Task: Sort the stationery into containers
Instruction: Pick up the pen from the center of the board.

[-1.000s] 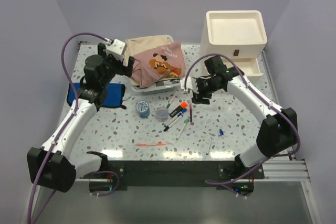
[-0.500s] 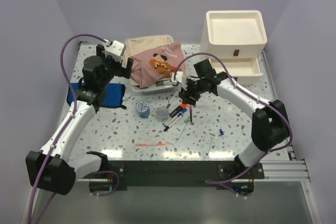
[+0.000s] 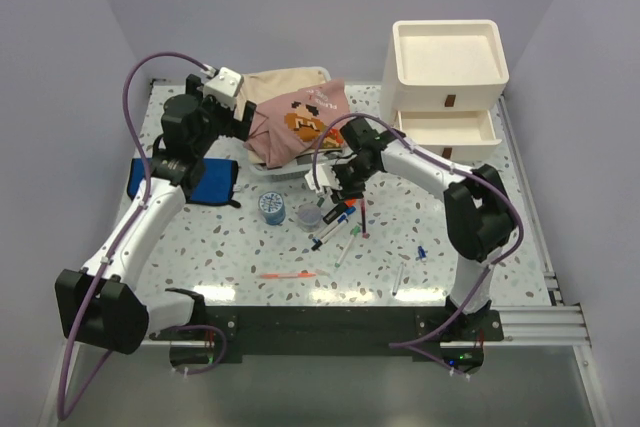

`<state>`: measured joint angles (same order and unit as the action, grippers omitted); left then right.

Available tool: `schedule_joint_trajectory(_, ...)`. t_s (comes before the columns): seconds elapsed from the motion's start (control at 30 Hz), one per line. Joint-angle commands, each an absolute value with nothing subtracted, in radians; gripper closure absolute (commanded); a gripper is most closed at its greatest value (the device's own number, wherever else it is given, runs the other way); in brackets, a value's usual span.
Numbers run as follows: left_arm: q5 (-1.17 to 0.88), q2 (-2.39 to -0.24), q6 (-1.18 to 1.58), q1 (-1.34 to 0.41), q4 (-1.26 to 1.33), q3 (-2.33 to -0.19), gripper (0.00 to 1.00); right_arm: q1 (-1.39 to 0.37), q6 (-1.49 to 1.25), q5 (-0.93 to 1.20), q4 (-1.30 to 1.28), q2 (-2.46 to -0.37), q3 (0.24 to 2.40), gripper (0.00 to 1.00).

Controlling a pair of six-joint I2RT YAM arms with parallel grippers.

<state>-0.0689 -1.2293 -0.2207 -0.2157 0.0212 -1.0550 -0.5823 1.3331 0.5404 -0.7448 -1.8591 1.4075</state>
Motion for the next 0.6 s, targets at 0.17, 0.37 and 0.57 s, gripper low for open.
schedule_joint_trajectory(0.17, -0.06, -1.226, -0.233, -0.167, 0.083, -1.08, 0.0, -0.583, 1.635, 0.508, -0.922, -1.937, 1.502, 0.54)
schedule_joint_trajectory(0.37, -0.057, -1.235, -0.233, -0.153, 0.083, -1.085, 0.0, -0.581, 1.643, 0.491, -0.924, -1.98, 1.514, 0.54)
schedule_joint_trajectory(0.57, -0.058, -1.249, -0.229, -0.152, 0.094, -1.085, 0.0, -0.581, 1.632, 0.463, -0.917, -2.0, 1.508, 0.54)
